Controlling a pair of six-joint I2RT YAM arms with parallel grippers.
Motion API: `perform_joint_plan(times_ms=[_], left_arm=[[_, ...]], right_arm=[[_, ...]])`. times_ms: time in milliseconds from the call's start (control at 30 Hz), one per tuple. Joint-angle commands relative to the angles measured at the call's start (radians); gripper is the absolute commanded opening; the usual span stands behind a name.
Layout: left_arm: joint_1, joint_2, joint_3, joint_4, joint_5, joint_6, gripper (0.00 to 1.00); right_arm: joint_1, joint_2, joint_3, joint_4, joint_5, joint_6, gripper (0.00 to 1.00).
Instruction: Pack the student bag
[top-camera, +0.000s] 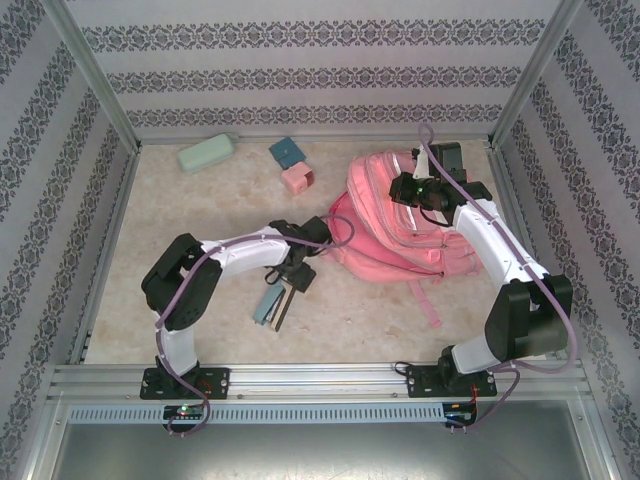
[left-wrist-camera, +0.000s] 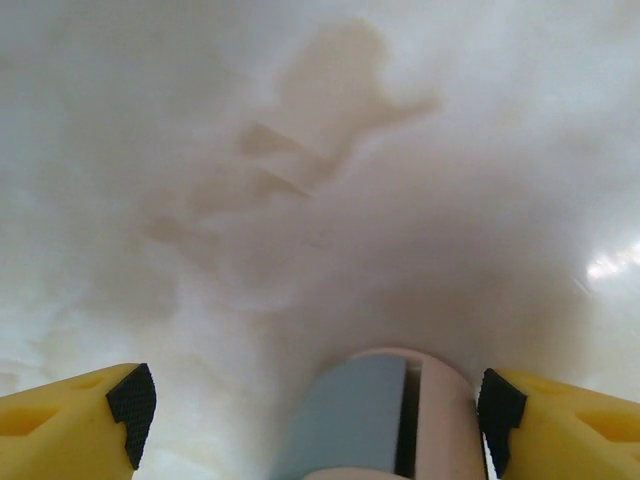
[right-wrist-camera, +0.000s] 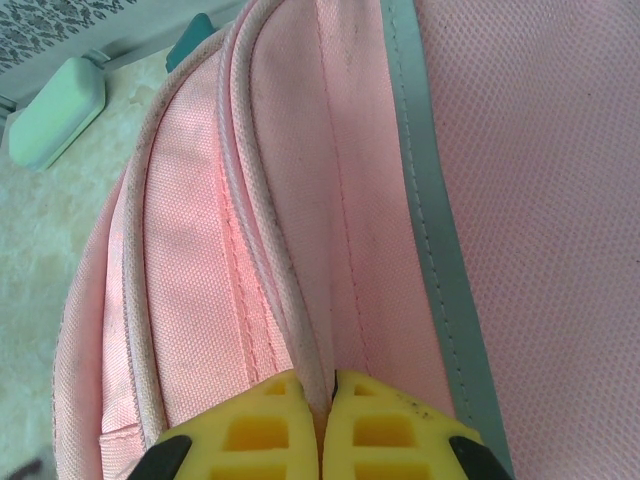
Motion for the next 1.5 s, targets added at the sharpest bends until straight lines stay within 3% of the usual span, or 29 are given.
perform_joint_plan(times_ms=[0,167,367,567,1300,1400,1467], left_arm=[[0.003,-0.036,0.031,-0.023,-0.008,-0.056,0.85],[-0.001,-0.151,-0.029,-0.084,0.063,-0.149,0.78],[-0.035,-0.272,-0.122,-0.130,0.139,-0.256,0.55],[-0.073,-0.281,-0.190,-0.094,0.230,-0.288,0.33],[-0.115,-0.192,-0.212,-0.079,0.228,-0.268,0.25],[-0.119,-0.182,-0.210,-0.086,0.219,-0.266,0.06],[-0.120,-0.191,-0.199,-0.096,0.207,-0.268,0.00]], right_arm=[[-0.001,-0.015,0.034,0.007,0.014,0.011,0.00],[-0.001,-0.014,0.022,0.024,0.008,0.017,0.00],[-0.001,-0.003,0.009,0.044,0.001,0.027,0.00],[-0.001,0.009,0.009,0.053,-0.015,0.035,0.00],[-0.001,-0.008,0.006,0.044,-0.006,0.029,0.00],[-0.001,-0.008,0.009,0.041,-0.005,0.029,0.00],[-0.001,-0.008,0.012,0.040,-0.005,0.030,0.00]])
